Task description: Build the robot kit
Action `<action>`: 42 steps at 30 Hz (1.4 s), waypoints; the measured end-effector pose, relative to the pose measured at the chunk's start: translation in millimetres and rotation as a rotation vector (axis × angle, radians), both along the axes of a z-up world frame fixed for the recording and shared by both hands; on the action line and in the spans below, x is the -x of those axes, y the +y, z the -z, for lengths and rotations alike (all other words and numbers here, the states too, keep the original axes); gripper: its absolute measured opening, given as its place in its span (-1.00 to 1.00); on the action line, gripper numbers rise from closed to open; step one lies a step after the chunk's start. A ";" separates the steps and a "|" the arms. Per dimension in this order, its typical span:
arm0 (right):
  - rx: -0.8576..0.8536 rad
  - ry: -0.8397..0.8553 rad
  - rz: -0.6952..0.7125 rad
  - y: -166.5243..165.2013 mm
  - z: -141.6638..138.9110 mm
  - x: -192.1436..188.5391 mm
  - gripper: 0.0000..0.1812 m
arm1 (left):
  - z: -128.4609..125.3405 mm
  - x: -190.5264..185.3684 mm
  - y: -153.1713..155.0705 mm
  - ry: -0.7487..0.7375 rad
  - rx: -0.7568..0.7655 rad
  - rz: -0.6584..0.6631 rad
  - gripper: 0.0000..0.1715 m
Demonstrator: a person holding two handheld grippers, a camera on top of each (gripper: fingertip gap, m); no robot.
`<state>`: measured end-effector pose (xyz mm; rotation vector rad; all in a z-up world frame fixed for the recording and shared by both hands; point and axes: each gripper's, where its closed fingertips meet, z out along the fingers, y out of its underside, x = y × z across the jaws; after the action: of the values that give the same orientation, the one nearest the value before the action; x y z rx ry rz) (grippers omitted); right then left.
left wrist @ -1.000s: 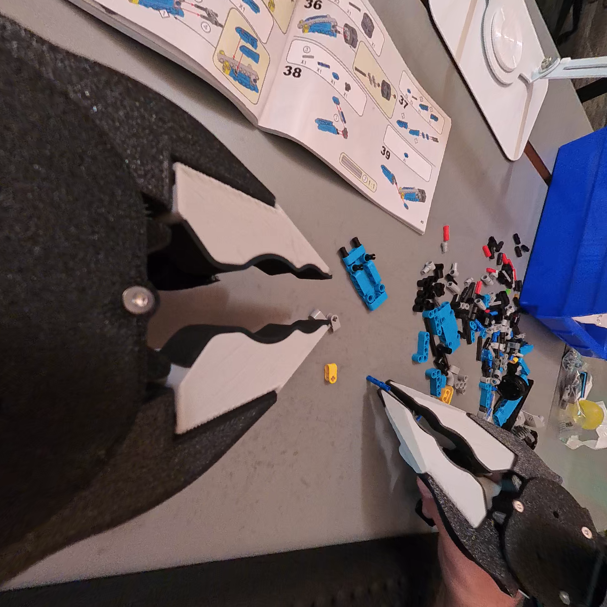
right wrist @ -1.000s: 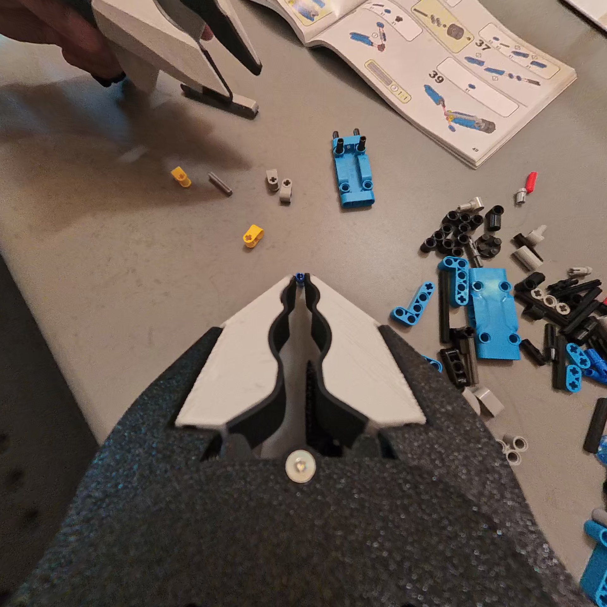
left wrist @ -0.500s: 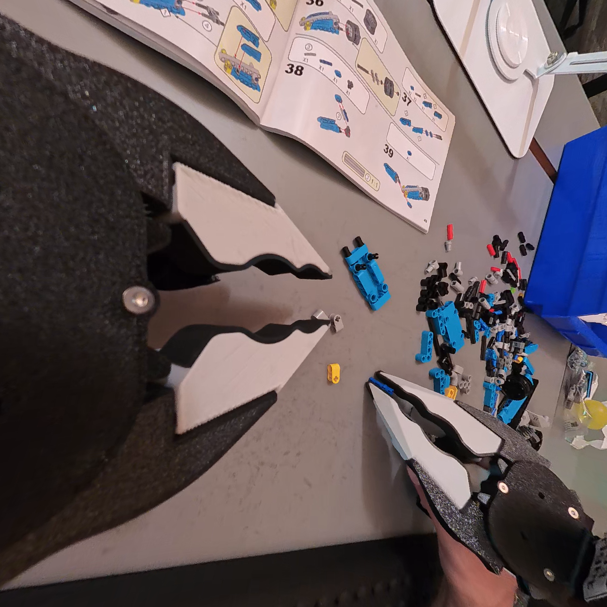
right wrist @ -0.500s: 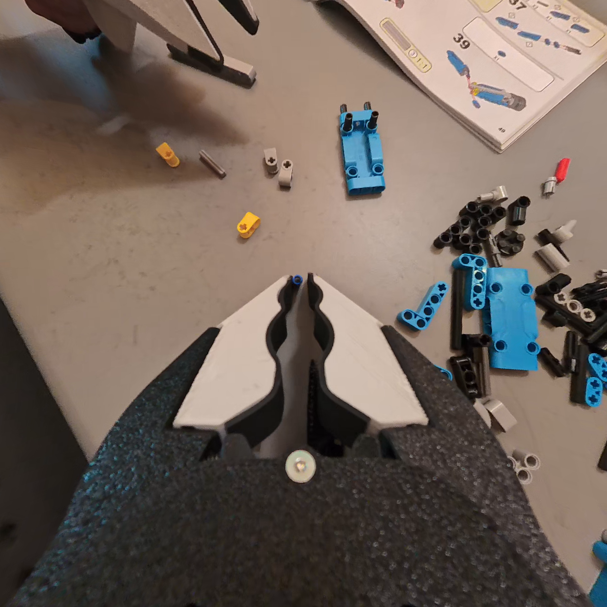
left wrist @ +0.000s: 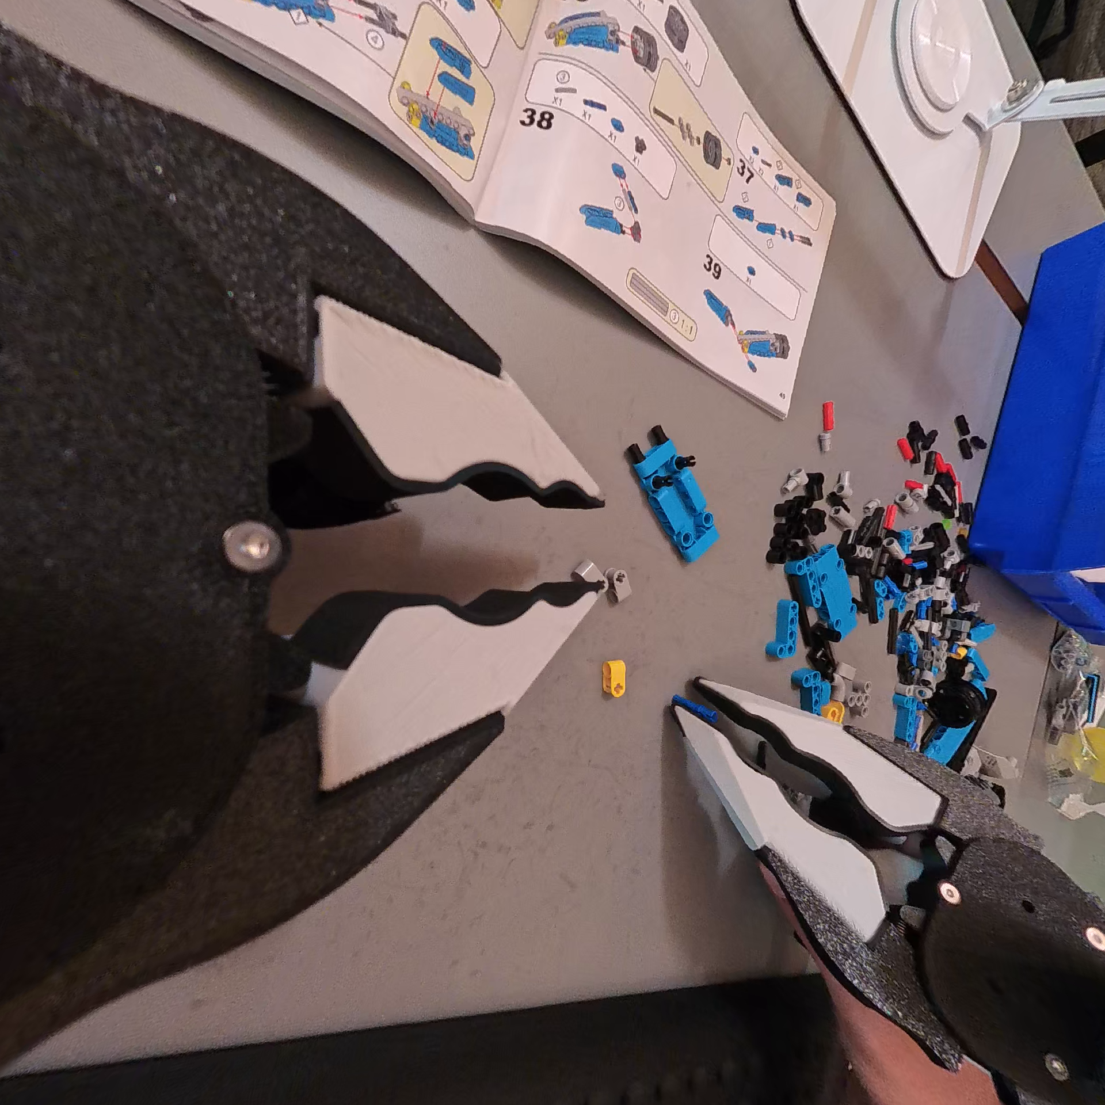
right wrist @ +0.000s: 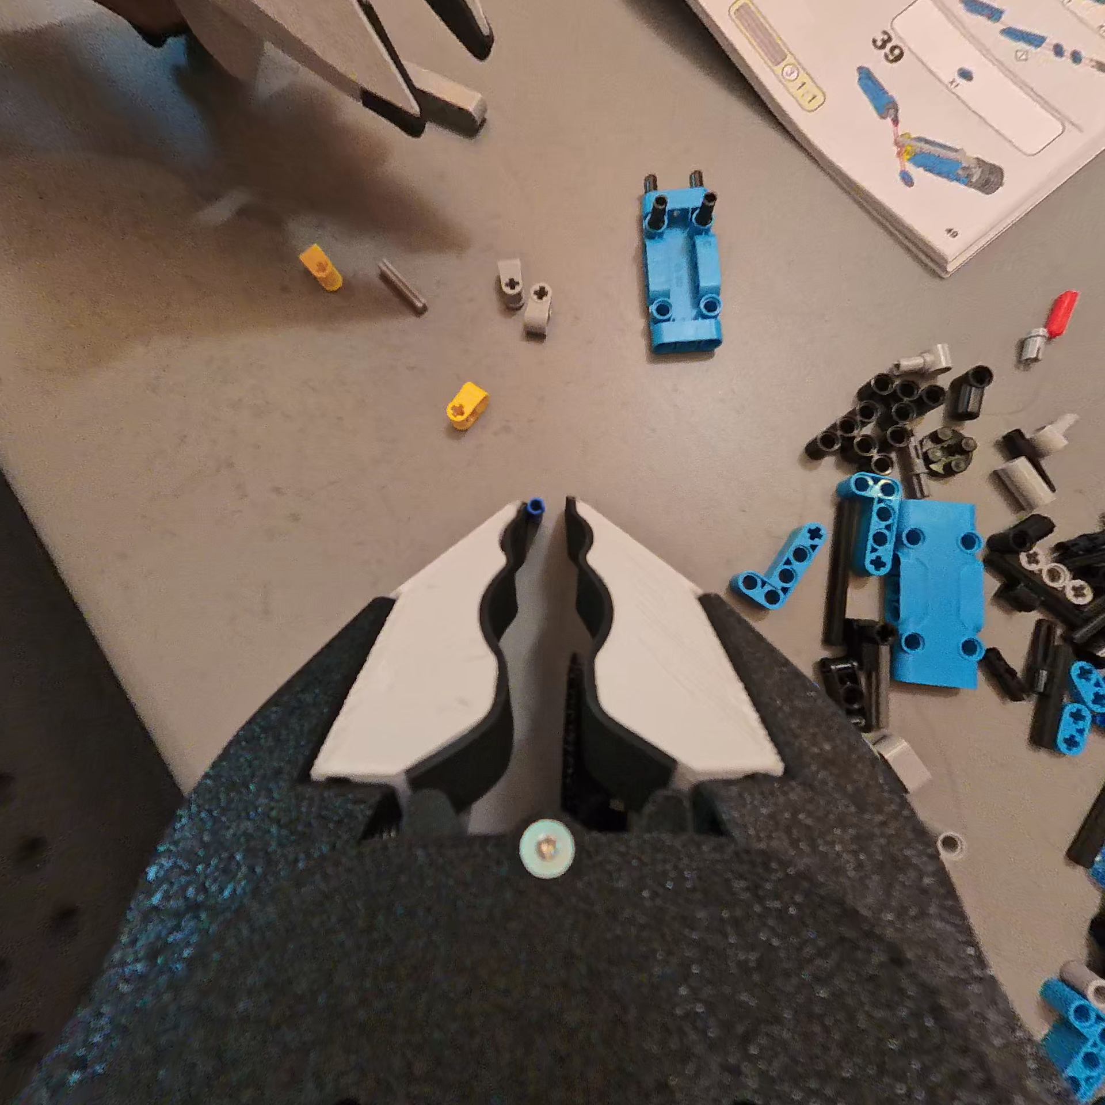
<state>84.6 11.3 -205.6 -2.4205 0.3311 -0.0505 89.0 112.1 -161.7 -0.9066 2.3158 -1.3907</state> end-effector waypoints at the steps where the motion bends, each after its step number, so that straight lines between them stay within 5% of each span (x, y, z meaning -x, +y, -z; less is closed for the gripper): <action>1: 0.012 0.003 -0.004 -0.9 1.2 0.5 -0.87 | -0.1 0.1 -0.1 -0.001 0.000 0.000 -0.73; 14: -0.004 -0.017 -0.026 2.1 -11.2 2.9 -1.00 | 2.4 5.0 -6.5 0.008 -0.010 0.029 -0.73; 20: 0.002 0.012 -0.028 -6.0 -11.9 5.8 -0.86 | 11.7 13.3 -18.6 0.014 -0.058 0.078 -0.73; 33: -0.065 0.023 -0.037 -11.8 2.3 13.6 -0.90 | 7.4 21.2 -30.2 -0.010 -0.054 0.122 -0.73; 37: -0.054 0.059 -0.033 -10.1 0.8 14.4 -0.95 | 3.3 26.6 -46.3 -0.156 -0.140 0.164 -0.72; 42: -0.248 0.193 -0.059 17.1 -41.7 25.5 -0.95 | -2.8 32.8 -64.8 -0.523 -0.409 0.206 -0.67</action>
<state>59.1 28.5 -163.9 -2.1902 0.3310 0.2383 56.2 47.3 -159.0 -0.1595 2.1869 -1.0026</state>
